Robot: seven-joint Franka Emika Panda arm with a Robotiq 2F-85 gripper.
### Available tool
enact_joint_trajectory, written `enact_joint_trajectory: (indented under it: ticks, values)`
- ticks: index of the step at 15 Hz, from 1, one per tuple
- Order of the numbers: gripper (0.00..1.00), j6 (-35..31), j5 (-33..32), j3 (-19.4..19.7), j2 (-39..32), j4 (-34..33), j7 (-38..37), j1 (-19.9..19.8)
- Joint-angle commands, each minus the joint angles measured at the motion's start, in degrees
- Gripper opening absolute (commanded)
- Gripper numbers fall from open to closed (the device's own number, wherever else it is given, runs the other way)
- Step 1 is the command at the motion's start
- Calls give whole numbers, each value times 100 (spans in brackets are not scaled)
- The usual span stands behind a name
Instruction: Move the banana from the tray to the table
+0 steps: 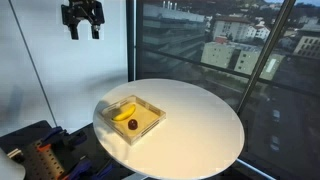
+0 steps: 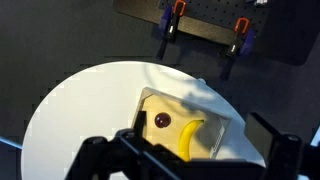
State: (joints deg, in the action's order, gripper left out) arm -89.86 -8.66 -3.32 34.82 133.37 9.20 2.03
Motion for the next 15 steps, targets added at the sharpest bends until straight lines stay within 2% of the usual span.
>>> enact_joint_trajectory:
  ticks: [1, 15]
  values:
    - [100, 22, -37, 78, -4, -18, -46, 105]
    - [100, -57, 69, 107, -31, -26, -39, 160]
